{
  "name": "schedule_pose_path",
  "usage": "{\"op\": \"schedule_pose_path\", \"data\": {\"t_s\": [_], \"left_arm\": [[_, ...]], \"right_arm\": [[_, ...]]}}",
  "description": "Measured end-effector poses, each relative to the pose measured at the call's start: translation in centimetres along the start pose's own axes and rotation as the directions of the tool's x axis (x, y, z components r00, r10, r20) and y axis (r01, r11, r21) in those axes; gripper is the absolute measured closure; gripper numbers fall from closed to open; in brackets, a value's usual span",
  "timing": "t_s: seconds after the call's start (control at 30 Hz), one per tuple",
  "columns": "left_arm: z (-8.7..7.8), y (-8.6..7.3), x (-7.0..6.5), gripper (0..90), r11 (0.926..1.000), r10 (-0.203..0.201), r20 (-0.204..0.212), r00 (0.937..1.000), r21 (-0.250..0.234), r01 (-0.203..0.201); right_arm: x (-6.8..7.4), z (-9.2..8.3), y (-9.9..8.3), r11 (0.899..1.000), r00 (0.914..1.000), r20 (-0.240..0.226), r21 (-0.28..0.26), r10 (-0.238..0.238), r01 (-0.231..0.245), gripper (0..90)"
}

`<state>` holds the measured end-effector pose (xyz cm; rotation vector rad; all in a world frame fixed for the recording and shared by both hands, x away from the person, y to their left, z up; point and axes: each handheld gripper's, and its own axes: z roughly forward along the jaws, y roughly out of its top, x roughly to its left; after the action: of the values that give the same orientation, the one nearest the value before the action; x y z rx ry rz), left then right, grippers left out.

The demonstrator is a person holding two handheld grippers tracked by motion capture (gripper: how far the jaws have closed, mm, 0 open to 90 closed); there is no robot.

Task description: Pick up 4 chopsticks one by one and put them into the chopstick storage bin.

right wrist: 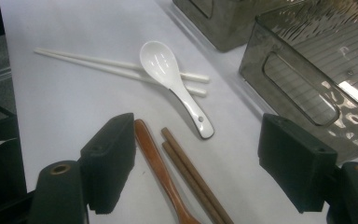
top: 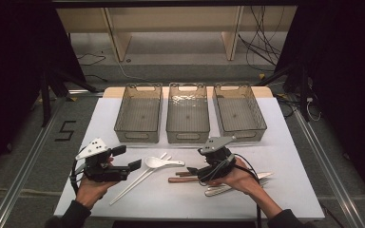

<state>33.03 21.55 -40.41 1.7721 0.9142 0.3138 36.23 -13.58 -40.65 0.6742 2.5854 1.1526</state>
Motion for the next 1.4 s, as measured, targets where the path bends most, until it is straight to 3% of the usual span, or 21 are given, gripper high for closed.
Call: {"op": "schedule_pose_path", "data": {"t_s": [0.23, 0.37, 0.43, 0.5, 0.53, 0.6, 0.77, 0.8, 0.9, 1.03, 1.23, 1.4], "left_arm": [[0.1, 0.0, 0.0, 15.4, 0.9999, -0.004, 0.002, 1.0, 0.011, 0.004], [0.1, 0.0, 0.0, 15.4, 0.9999, -0.001, 0.003, 1.0, 0.014, 0.001], [0.1, 0.0, 0.0, 15.4, 0.9999, -0.002, 0.005, 1.0, 0.011, 0.002], [0.1, 0.0, 0.0, 15.4, 0.9999, -0.003, 0.006, 1.0, 0.011, 0.003], [0.1, 0.0, 0.0, 15.4, 0.9999, -0.003, 0.005, 1.0, 0.011, 0.003], [0.1, 0.0, 0.0, 15.4, 0.9999, -0.002, 0.006, 1.0, 0.011, 0.002], [0.1, 0.0, -0.1, 15.4, 1.0, 0.002, 0.007, 1.0, 0.009, -0.002], [0.1, 0.0, -0.1, 15.4, 1.0, 0.002, 0.007, 1.0, 0.009, -0.002], [0.0, 0.1, -0.1, 15.4, 1.0, 0.001, 0.01, 0.9999, 0.008, -0.002], [0.0, 0.1, -0.1, 15.4, 1.0, 0.001, 0.011, 0.9999, 0.008, -0.001], [0.1, 0.1, -0.2, 15.4, 0.9999, 0.005, 0.016, 0.9999, 0.012, -0.005], [0.1, 0.1, -0.1, 15.4, 0.9998, 0.006, 0.016, 0.9999, 0.016, -0.007]], "right_arm": [[-0.5, 0.6, 0.1, 0.998, 0.9997, 0.004, 0.063, -0.023, 0.023, 29.0], [-1.1, 1.1, 0.2, 0.989, 0.9979, 0.011, 0.131, -0.063, 0.061, 31.6], [-1.7, 1.7, 0.1, 0.98, 0.9951, 0.016, 0.178, -0.097, 0.093, 34.3], [-1.9, 1.9, 0.0, 0.977, 0.9949, 0.012, 0.191, -0.1, 0.096, 35.6], [-2.3, 2.3, 0.0, 0.966, 0.9923, 0.006, 0.228, -0.124, 0.119, 37.0], [-2.5, 2.5, 0.0, 0.96, 0.9911, 0.006, 0.248, -0.133, 0.127, 37.8], [-4.0, 3.3, -0.3, 0.935, 0.9913, -0.016, 0.329, -0.131, 0.129, 41.7], [-4.6, 3.5, -0.5, 0.926, 0.991, -0.035, 0.355, -0.129, 0.133, 43.3], [-5.0, 3.7, -0.8, 0.918, 0.9902, -0.039, 0.371, -0.134, 0.139, 44.2], [-5.4, 3.6, -1.2, 0.9, 0.9891, -0.047, 0.411, -0.14, 0.147, 46.6], [-5.9, 3.4, -1.8, 0.883, 0.988, -0.052, 0.444, -0.146, 0.153, 47.7], [-6.1, 3.5, -2.2, 0.876, 0.9881, -0.054, 0.458, -0.144, 0.153, 48.3]]}}
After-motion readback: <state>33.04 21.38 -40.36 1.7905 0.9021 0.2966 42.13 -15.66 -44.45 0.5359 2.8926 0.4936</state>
